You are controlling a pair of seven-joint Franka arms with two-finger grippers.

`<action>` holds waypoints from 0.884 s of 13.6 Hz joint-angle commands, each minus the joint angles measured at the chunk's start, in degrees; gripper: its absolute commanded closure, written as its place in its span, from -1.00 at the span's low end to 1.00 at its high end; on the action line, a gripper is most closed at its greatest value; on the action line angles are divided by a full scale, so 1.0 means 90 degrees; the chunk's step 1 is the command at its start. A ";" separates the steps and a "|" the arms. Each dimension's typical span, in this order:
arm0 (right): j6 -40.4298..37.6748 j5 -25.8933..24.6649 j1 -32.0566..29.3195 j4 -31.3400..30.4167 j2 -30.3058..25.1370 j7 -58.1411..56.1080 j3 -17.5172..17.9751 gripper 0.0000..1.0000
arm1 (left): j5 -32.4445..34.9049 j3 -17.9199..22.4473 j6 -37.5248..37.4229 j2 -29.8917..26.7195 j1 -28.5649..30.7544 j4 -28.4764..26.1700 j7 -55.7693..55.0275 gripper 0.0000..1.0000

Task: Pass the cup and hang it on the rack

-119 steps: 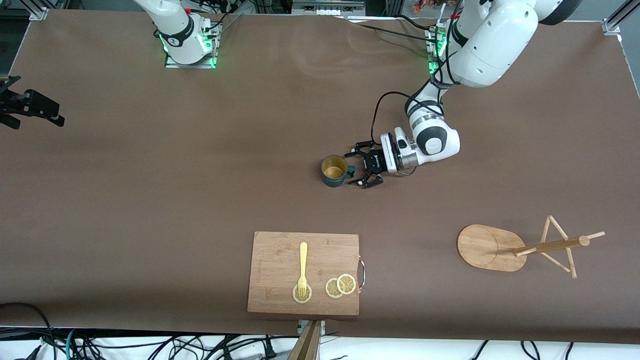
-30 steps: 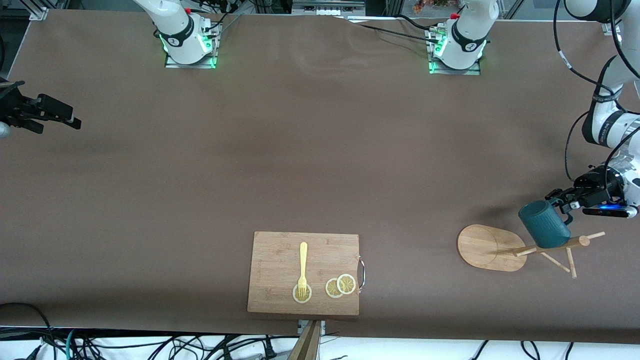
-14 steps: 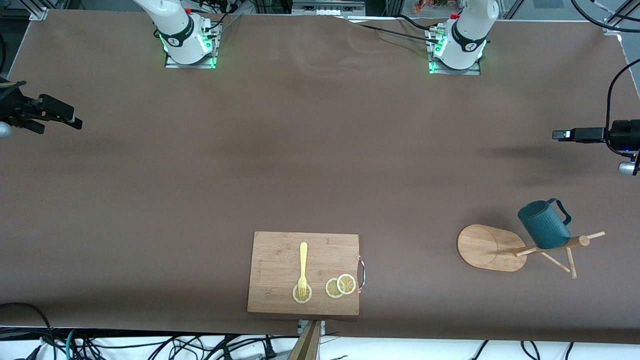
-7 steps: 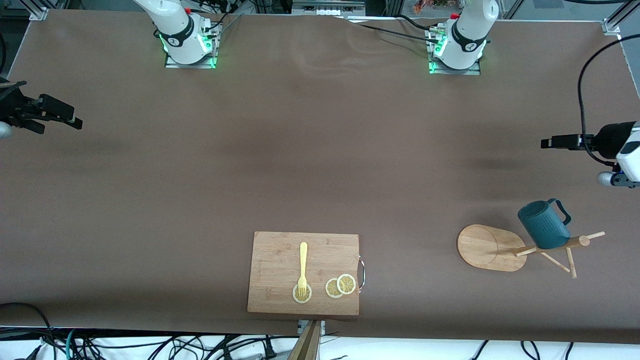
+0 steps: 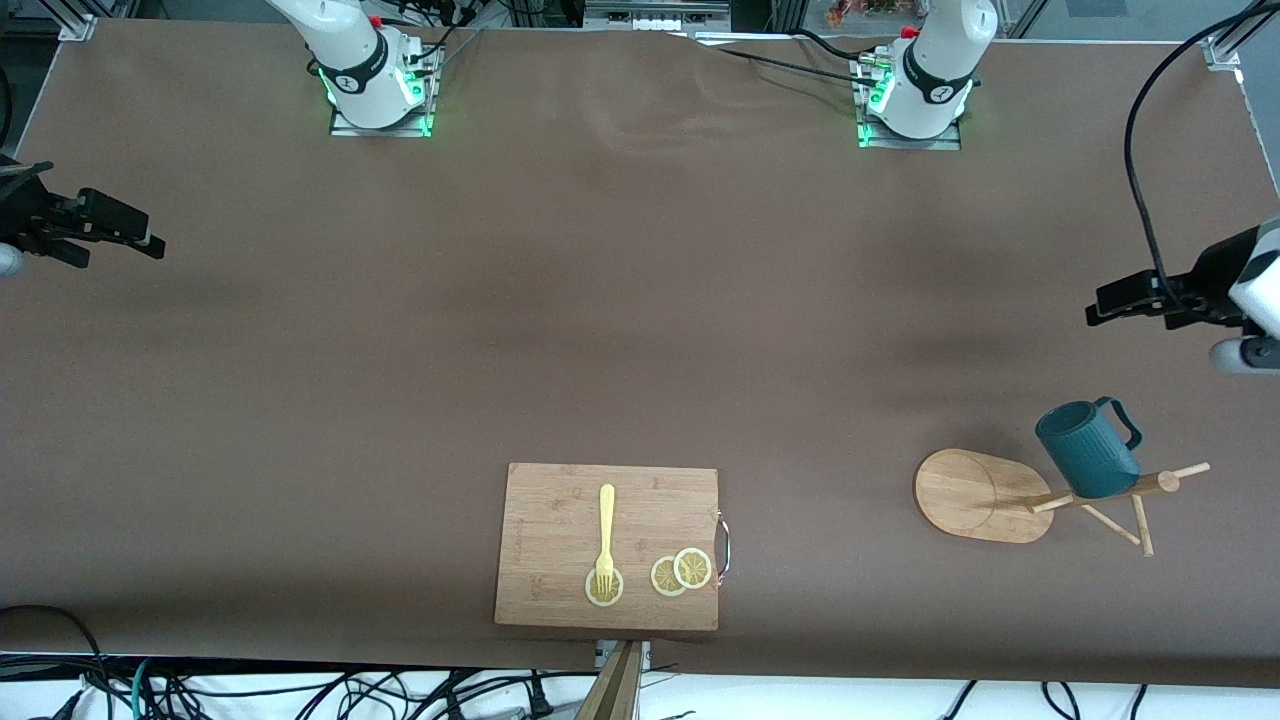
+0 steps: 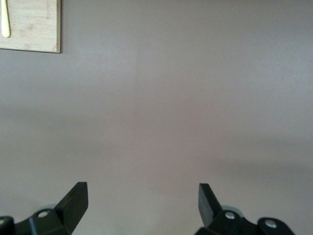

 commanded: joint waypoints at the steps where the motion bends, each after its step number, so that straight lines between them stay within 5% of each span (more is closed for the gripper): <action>1: -0.0048 0.0118 -0.0019 0.0060 0.0012 -0.0091 -0.0004 -1.00 | 0.0387 -0.0016 -0.0018 -0.0514 -0.0183 -0.0056 -0.0064 -1.00; 6: -0.0048 0.0118 -0.0019 0.0060 0.0012 -0.0101 -0.0014 -1.00 | 0.0965 -0.0532 -0.0331 -0.0593 -0.0223 -0.0095 -0.0093 -1.00; 12: -0.0048 0.0118 -0.0019 0.0060 0.0002 -0.0101 -0.0005 -1.00 | 0.0896 -0.0504 -0.0380 -0.0457 -0.0174 -0.0056 -0.0142 -1.00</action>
